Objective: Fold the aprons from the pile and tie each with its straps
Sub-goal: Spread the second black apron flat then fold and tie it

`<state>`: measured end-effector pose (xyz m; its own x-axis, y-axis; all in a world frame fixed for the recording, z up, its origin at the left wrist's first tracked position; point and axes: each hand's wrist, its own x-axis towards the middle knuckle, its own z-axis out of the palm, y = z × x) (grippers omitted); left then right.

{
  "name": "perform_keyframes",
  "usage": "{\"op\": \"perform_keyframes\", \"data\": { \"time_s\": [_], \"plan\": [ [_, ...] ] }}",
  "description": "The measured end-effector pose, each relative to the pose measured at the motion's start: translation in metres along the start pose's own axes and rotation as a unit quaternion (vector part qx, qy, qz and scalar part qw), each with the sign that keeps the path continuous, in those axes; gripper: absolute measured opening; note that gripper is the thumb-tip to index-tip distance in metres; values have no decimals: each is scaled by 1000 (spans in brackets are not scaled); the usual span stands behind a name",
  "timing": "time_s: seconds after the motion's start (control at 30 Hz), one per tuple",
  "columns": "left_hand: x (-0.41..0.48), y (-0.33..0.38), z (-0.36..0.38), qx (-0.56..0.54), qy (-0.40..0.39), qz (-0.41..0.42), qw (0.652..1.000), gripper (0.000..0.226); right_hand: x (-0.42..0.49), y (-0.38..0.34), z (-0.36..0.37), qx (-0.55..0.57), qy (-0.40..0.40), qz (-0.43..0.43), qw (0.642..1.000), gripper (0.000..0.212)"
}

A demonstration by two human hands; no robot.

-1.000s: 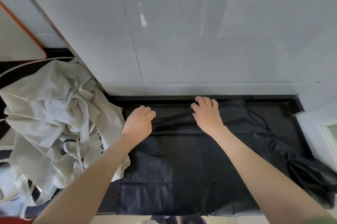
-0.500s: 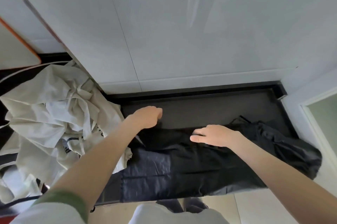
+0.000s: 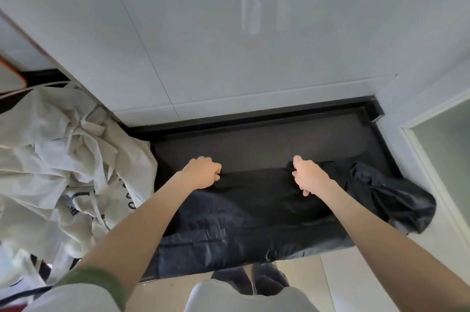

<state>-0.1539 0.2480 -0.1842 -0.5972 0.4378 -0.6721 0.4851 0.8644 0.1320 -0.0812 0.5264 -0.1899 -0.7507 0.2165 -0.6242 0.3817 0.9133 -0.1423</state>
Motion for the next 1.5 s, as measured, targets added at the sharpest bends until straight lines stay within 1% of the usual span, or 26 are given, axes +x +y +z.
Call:
{"op": "perform_keyframes", "data": {
  "time_s": [0.07,0.1,0.17,0.2,0.23,0.3,0.33,0.37,0.4,0.43,0.47,0.5,0.53,0.57,0.6,0.73,0.87,1.03,1.1,1.17,1.2,1.23,1.3,1.37,1.4,1.5],
  "plan": [
    [0,-1,-4,-63,34,-6,997,21,4,3,-6,16,31,-4,999,13],
    [1,-1,-7,-68,68,-9,995,19,7,3,-11,17,54,-6,998,17],
    [4,1,-16,-45,179,-19,983,15,16,2,-20,39,101,-8,994,37],
    [7,2,-20,-20,245,-24,969,15,23,2,-26,64,122,-9,990,45],
    [10,1,-24,17,301,-34,953,22,29,3,-32,86,141,-11,986,50],
    [17,2,-28,78,394,-51,914,44,41,4,-42,119,161,-30,979,48],
    [20,4,-30,83,431,-33,898,49,46,4,-46,139,156,-50,977,48],
    [21,8,-31,79,441,2,894,49,50,4,-47,153,134,-70,977,54],
    [21,13,-28,60,418,47,905,46,52,4,-47,146,106,-87,980,64],
    [22,17,-21,38,366,85,926,48,53,2,-45,111,81,-99,986,75],
    [22,22,-12,25,284,105,953,56,52,-1,-41,60,69,-107,990,81],
    [23,21,-2,23,192,102,976,66,51,-4,-33,14,64,-113,991,83],
    [24,19,8,28,116,83,989,73,47,-7,-24,-16,57,-121,991,83],
    [25,15,17,31,66,62,995,77,42,-10,-13,-33,44,-132,990,81],
    [28,12,26,33,47,51,997,79,36,-11,-2,-49,28,-144,988,80],
    [38,5,32,33,65,56,996,80,26,-3,28,-118,5,-158,980,80],
    [50,0,26,37,87,50,994,80,46,-1,16,-134,-2,-170,976,76],
    [56,3,25,24,123,27,992,76,57,-3,11,-144,24,-176,973,73],
    [48,8,31,4,160,40,986,76,52,-3,18,-142,65,-171,973,74],
    [35,13,36,-16,190,68,979,77,41,-3,24,-144,163,-172,961,80],
    [29,16,39,-25,198,74,977,78,35,-3,27,-142,214,-172,951,79],
    [23,18,42,-41,201,69,976,79,27,-3,32,-138,262,-179,938,72],
    [12,22,49,-109,196,23,974,74,10,-5,44,-123,335,-203,912,52],
    [7,24,53,-184,194,-33,963,64,-6,-12,57,-110,362,-258,889,34],
    [4,23,54,-204,202,-48,957,60,-16,-17,63,-116,351,-294,881,33],
    [-13,18,59,-228,219,-72,946,55,-42,-32,79,-155,276,-404,858,24]
  ]
}}
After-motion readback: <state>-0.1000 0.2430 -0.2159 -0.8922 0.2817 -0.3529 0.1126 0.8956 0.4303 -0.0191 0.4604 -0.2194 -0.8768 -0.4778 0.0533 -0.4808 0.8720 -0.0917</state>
